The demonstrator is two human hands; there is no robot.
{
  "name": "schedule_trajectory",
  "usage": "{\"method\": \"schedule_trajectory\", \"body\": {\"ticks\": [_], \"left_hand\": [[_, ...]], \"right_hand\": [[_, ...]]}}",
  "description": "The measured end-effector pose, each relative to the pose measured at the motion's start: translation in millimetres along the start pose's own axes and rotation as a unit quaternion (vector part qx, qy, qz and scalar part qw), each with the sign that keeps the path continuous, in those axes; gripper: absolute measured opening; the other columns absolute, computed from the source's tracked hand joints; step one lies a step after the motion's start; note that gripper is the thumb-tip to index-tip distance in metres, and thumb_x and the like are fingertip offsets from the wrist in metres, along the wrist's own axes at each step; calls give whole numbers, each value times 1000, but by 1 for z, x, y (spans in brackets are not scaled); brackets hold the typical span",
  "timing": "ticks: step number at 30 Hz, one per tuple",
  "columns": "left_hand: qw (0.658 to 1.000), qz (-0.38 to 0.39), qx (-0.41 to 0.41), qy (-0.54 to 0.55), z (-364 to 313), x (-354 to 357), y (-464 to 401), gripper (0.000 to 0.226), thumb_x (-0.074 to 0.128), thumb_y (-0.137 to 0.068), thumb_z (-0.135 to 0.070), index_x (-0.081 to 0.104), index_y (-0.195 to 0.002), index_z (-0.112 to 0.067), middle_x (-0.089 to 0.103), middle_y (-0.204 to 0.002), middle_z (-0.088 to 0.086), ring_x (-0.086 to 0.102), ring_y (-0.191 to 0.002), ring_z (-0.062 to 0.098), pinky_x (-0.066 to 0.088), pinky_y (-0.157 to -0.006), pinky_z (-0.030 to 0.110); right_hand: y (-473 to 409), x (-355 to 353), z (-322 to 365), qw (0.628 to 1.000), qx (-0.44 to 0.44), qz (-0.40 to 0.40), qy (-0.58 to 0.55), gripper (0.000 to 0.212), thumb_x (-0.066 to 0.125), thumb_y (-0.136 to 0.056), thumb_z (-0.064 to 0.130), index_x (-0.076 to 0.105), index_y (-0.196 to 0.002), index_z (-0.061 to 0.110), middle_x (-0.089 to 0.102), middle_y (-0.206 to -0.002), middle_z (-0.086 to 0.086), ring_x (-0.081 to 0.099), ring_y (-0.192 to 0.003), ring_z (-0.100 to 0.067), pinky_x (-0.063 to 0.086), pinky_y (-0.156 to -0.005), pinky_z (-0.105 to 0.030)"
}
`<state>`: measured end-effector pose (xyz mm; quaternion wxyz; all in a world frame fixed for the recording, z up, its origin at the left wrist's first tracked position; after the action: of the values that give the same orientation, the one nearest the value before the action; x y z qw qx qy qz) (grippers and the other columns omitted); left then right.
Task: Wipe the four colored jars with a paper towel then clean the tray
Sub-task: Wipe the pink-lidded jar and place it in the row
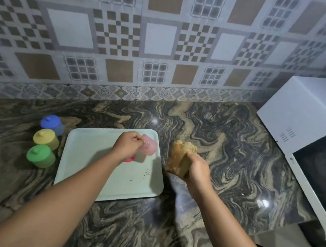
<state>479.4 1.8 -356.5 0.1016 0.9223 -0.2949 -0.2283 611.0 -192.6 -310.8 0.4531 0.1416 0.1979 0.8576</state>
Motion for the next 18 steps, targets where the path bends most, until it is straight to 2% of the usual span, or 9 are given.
{"method": "schedule_trajectory", "body": {"ticks": [2,5,7,9,10,11,13,15,18], "left_hand": [[1000,-5,10,27,-4,-12,20,6,68,-91,-15,72,-88,-12,68,-71,0,54,-59,16,40,-51,18],[996,-2,10,88,-15,-29,58,11,66,-90,-4,72,-91,-14,72,-73,-2,56,-58,9,43,-52,16],[991,14,14,135,-19,-36,77,19,61,-91,4,71,-95,-12,77,-82,3,67,-66,14,51,-60,23],[988,-5,41,146,-23,-50,94,28,53,-90,12,71,-98,-8,77,-83,3,69,-67,7,52,-63,19],[989,-21,56,138,-24,-59,100,32,50,-90,14,71,-99,-8,77,-84,2,68,-65,2,50,-61,14],[988,-31,71,133,-24,-67,106,33,49,-90,14,71,-99,-9,77,-85,1,67,-64,-1,47,-60,11],[985,-41,99,137,-22,-82,116,32,50,-91,13,72,-98,-11,79,-85,-2,68,-67,-1,46,-62,9],[982,-50,119,137,-14,-95,123,27,56,-93,9,71,-95,-13,79,-81,-6,71,-70,1,47,-67,10],[983,-68,130,111,2,-109,131,19,66,-93,0,71,-92,-18,79,-82,-10,71,-78,-1,50,-75,13]], "right_hand": [[7,21,4,994,-94,34,42,28,49,-105,8,73,-92,10,70,-87,-13,64,-82,-24,58,-73,-35],[20,55,2,945,-274,112,139,33,44,-108,11,72,-125,14,76,-114,-8,66,-104,-14,57,-91,-33],[24,70,-8,857,-408,148,277,43,42,-106,18,61,-145,15,68,-140,-4,61,-130,-13,47,-112,-27],[26,81,-22,732,-532,168,391,47,45,-106,29,56,-150,16,57,-153,-7,51,-144,-24,41,-119,-37],[29,87,-24,690,-569,171,413,49,47,-107,33,54,-152,16,53,-157,-9,47,-147,-28,40,-120,-41],[31,90,-27,676,-588,176,408,49,48,-107,34,53,-153,16,50,-158,-10,45,-148,-29,38,-121,-41],[41,100,-27,694,-597,191,353,48,46,-108,33,52,-154,17,49,-157,-8,45,-146,-25,36,-121,-34],[46,115,-27,747,-548,194,322,45,43,-109,39,59,-148,24,57,-147,1,52,-136,-15,42,-114,-29],[51,143,-13,901,-275,224,250,45,42,-107,50,76,-111,20,75,-106,-3,69,-96,-14,61,-92,-49]]}}
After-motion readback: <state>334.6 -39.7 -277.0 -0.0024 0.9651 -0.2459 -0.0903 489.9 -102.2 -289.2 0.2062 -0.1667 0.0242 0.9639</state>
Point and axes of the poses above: each hand's wrist, its own y-axis away from the middle knuckle, its own x-axis out of the palm, z = x × y, the point moved 1 cm from there along -y, towards the middle knuckle
